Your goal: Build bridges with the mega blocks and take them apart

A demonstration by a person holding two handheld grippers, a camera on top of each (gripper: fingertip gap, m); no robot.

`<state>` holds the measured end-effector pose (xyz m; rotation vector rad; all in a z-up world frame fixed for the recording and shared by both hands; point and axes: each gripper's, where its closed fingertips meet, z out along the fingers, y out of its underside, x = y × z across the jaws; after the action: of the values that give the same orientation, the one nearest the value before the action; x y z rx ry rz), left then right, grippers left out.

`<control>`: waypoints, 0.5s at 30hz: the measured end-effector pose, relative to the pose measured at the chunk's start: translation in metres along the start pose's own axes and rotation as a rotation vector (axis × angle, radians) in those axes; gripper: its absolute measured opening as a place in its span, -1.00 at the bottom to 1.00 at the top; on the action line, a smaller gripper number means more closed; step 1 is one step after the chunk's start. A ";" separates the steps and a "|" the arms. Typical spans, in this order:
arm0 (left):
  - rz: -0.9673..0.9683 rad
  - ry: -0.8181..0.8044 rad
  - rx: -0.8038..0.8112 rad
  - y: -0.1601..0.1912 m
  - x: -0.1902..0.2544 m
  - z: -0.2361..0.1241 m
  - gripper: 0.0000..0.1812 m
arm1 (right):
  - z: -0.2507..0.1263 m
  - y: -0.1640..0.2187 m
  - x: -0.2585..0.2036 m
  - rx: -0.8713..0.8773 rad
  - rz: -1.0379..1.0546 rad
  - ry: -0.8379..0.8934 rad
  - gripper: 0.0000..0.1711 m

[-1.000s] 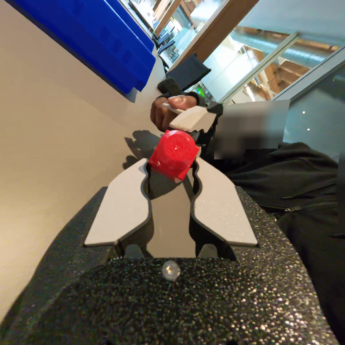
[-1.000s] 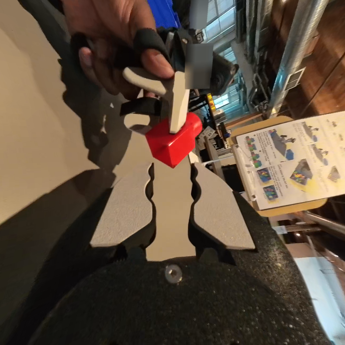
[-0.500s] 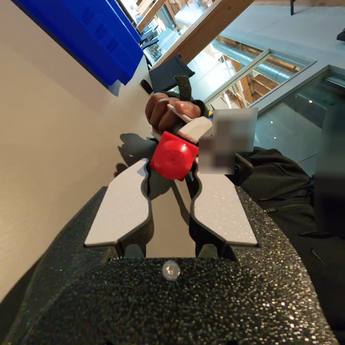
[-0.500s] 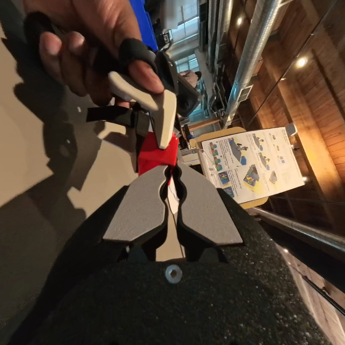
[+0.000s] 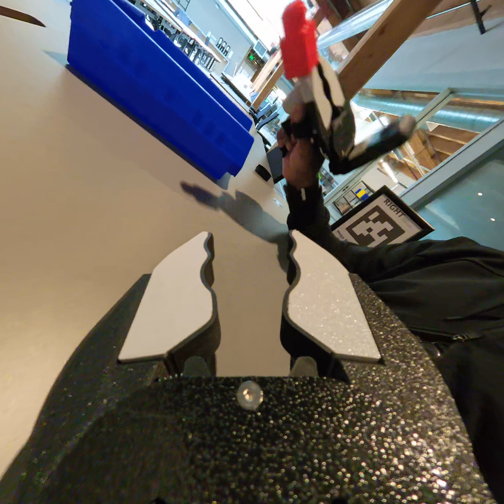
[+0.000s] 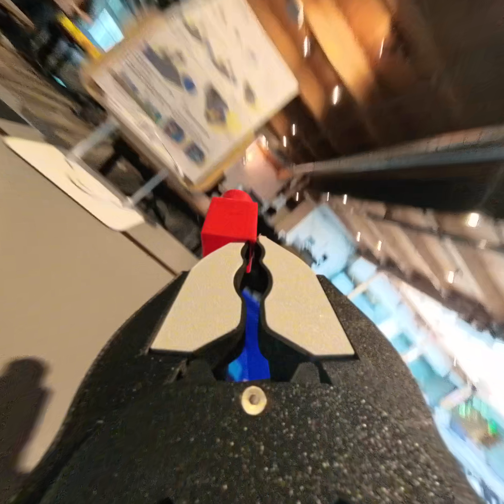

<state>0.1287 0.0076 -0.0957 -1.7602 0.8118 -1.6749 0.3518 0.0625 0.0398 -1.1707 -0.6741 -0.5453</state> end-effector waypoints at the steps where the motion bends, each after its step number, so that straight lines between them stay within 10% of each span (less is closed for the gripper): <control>1: 0.000 -0.004 -0.006 0.001 -0.001 0.001 -0.45 | 0.004 0.031 0.015 -0.095 0.053 0.002 -0.97; 6: 0.017 -0.026 -0.024 0.003 -0.003 0.002 -0.47 | 0.011 0.155 0.030 -0.465 0.235 -0.128 -0.97; 15: 0.024 -0.040 -0.046 0.006 -0.004 0.004 -0.49 | 0.018 0.216 0.020 -0.662 0.239 -0.179 -0.97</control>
<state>0.1321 0.0071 -0.1031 -1.8020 0.8560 -1.6130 0.5141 0.1444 -0.0806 -1.9115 -0.5025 -0.4747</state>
